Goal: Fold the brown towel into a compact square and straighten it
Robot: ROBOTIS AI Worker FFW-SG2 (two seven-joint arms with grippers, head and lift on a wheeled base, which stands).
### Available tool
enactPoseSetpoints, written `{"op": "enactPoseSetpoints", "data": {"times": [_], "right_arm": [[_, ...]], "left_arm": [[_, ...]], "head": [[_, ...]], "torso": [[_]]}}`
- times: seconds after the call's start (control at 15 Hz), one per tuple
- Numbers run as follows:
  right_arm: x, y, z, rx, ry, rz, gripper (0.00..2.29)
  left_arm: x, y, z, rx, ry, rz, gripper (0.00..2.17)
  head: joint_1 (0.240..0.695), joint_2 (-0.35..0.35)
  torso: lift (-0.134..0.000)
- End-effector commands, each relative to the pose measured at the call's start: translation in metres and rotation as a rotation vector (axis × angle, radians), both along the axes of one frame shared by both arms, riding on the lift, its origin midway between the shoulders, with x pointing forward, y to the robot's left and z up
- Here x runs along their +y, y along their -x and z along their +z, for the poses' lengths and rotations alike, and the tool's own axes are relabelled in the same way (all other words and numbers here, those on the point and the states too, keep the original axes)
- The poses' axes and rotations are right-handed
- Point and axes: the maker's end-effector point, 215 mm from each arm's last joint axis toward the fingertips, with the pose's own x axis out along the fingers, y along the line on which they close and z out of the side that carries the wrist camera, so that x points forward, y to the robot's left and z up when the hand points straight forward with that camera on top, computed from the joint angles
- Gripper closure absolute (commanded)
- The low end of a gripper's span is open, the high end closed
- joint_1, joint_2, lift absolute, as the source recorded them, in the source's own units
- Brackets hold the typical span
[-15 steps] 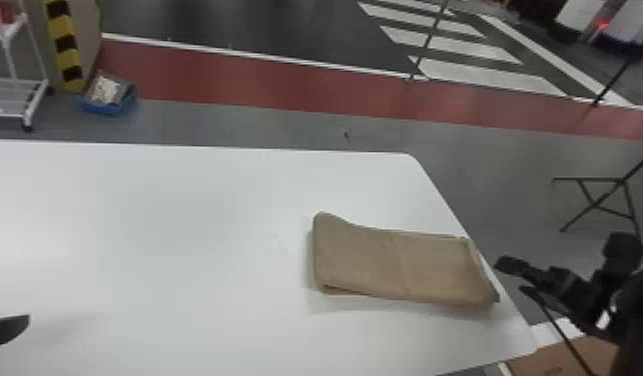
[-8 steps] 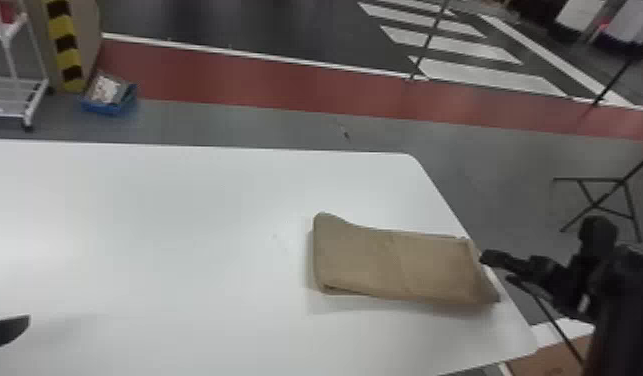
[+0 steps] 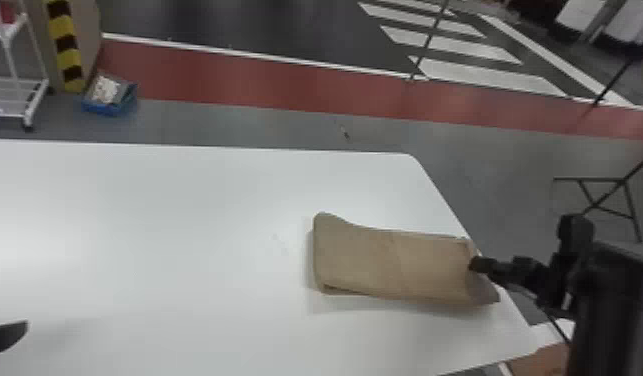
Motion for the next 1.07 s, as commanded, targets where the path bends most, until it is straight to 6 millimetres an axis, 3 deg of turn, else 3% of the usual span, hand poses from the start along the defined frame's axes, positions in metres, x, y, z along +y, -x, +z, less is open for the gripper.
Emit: {"op": "enactPoseSetpoints", "data": {"times": [0.0, 0.07, 0.2, 0.4, 0.53, 0.8, 1.0], "right_arm": [[0.007, 0.0, -0.006, 0.005, 0.0, 0.013, 0.77], [0.009, 0.001, -0.007, 0.005, -0.002, 0.016, 0.77], [0.011, 0.001, -0.007, -0.007, -0.013, 0.014, 1.15], [0.02, 0.003, 0.001, -0.043, -0.047, 0.016, 1.15], [0.041, -0.001, 0.025, -0.123, -0.118, 0.022, 1.15], [0.071, -0.025, 0.105, -0.329, -0.242, 0.046, 1.15], [0.121, -0.045, 0.126, -0.454, -0.389, 0.104, 1.15]], "left_arm": [[0.0, 0.002, 0.002, -0.003, -0.001, 0.0, 0.08], [0.002, 0.002, 0.002, -0.004, -0.004, 0.002, 0.08], [0.004, 0.002, 0.003, -0.006, -0.006, 0.004, 0.08], [0.004, 0.001, 0.004, -0.008, -0.006, 0.005, 0.08], [0.006, 0.001, 0.005, -0.009, -0.007, 0.008, 0.08], [0.008, 0.001, 0.004, -0.008, -0.007, 0.013, 0.08], [0.007, 0.0, 0.004, -0.007, -0.005, 0.014, 0.08]], "head": [[0.695, -0.35], [0.695, -0.35], [0.695, -0.35], [0.695, -0.35], [0.695, -0.35], [0.695, -0.33], [0.695, -0.298]], "torso": [[-0.124], [-0.124], [-0.124], [-0.124], [-0.124], [-0.124], [-0.124]]}}
